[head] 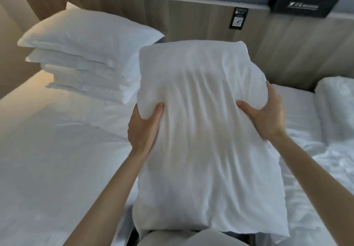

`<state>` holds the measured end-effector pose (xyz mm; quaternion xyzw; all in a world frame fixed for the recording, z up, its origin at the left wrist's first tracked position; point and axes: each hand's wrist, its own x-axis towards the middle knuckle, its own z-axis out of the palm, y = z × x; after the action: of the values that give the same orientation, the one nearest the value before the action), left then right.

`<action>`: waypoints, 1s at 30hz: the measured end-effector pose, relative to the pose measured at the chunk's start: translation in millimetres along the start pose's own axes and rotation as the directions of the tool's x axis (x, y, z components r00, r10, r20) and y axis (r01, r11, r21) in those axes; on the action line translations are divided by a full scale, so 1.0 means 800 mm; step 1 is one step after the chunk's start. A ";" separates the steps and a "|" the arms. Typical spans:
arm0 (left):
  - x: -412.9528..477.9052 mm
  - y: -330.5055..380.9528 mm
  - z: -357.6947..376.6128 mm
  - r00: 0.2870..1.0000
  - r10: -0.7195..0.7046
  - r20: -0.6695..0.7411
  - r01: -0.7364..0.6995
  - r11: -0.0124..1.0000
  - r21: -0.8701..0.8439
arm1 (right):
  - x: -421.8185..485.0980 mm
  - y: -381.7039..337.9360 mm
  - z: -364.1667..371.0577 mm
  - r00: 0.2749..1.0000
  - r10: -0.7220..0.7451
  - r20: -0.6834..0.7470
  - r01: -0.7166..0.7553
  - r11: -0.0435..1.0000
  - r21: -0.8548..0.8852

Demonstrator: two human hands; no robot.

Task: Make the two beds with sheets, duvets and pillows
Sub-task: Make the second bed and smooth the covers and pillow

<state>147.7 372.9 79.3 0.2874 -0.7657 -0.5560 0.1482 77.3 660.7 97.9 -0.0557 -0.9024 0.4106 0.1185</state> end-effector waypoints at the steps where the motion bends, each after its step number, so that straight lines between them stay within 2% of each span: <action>1: -0.009 0.013 0.026 0.999 0.011 0.035 -0.012 1.000 0.005 | 0.002 0.018 -0.024 0.999 0.029 -0.029 -0.029 1.000 0.003; 8: -0.037 0.087 0.198 0.944 0.127 0.305 -0.132 0.991 -0.006 | 0.016 0.124 -0.161 0.947 0.202 -0.250 -0.209 0.978 -0.003; 15: -0.040 0.153 0.368 0.824 0.247 0.510 -0.263 0.964 -0.041 | 0.044 0.201 -0.245 0.811 0.370 -0.454 -0.398 0.917 0.036; 22: -0.007 0.223 0.559 0.580 0.313 0.752 -0.326 0.935 -0.138 | 0.118 0.273 -0.286 0.632 0.467 -0.619 -0.510 0.852 0.123; 30: 0.023 0.315 0.783 0.277 0.321 0.905 -0.395 0.897 -0.198 | 0.221 0.336 -0.318 0.357 0.537 -0.764 -0.624 0.746 0.232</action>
<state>-278.8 896.5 102.2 -0.2473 -0.7768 -0.5459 -0.1935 -26.8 1057.5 86.4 -0.5523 -0.6900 0.3105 0.3499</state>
